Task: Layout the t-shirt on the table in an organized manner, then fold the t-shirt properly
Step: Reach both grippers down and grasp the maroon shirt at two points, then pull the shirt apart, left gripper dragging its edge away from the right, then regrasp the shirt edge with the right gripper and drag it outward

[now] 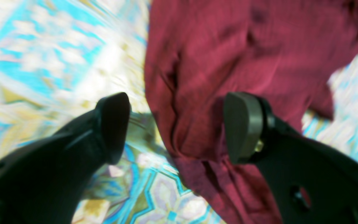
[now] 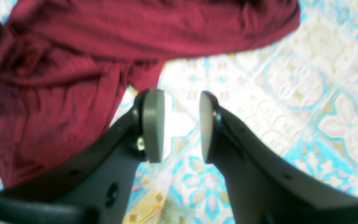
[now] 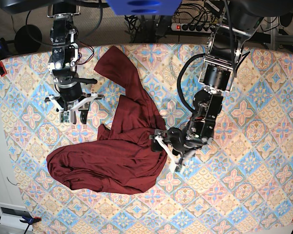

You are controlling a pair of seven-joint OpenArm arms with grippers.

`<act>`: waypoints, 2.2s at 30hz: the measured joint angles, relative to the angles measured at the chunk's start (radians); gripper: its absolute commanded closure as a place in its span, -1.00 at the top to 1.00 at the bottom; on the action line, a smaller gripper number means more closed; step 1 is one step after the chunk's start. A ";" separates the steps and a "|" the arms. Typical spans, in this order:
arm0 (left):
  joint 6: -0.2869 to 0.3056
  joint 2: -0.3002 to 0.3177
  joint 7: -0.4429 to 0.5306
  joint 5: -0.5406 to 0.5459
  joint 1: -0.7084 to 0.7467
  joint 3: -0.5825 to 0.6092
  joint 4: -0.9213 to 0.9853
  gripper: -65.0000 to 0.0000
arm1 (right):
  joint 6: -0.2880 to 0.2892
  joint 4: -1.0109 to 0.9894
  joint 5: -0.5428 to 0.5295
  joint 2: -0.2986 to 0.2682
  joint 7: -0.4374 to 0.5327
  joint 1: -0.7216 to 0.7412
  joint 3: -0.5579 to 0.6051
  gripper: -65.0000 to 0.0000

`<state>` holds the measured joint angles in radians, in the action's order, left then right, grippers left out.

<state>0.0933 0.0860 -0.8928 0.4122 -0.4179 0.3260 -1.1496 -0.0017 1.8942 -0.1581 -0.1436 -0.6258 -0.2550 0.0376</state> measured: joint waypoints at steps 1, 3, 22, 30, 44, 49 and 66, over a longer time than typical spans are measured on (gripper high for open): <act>-0.002 0.003 0.030 0.000 0.000 0.044 0.026 0.41 | -0.004 0.000 0.000 0.000 -0.001 0.000 0.000 -0.44; 0.013 0.009 0.048 0.000 0.003 0.149 0.056 0.26 | -0.003 0.000 0.000 0.000 -0.008 -0.011 -0.001 -0.44; 0.211 0.585 -0.096 0.006 0.312 0.436 -0.722 -1.00 | 0.000 -0.001 0.000 -0.003 -0.010 -0.009 -0.061 -0.44; 0.214 0.900 -0.074 0.008 0.417 0.443 -0.830 -1.00 | -0.003 -0.011 0.001 -0.004 -0.016 0.007 -0.057 -0.43; 0.218 1.108 -0.069 -0.148 0.450 0.436 -0.772 -1.00 | 0.002 -0.010 -0.001 -0.005 -0.104 0.146 0.047 -0.28; 0.218 1.012 -0.084 -0.073 0.463 0.252 -0.763 -1.00 | 0.005 -0.029 -0.005 -0.005 -0.114 0.162 0.103 -0.28; 0.219 0.818 -0.193 0.164 0.665 -0.195 -0.765 0.06 | -0.001 -0.171 0.000 -0.009 -0.175 0.192 0.267 0.22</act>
<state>0.3119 0.9039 -1.0863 0.5758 0.2474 0.1307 -1.9148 -0.0029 1.7233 -0.1581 -0.1524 -0.8013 -0.0635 0.3046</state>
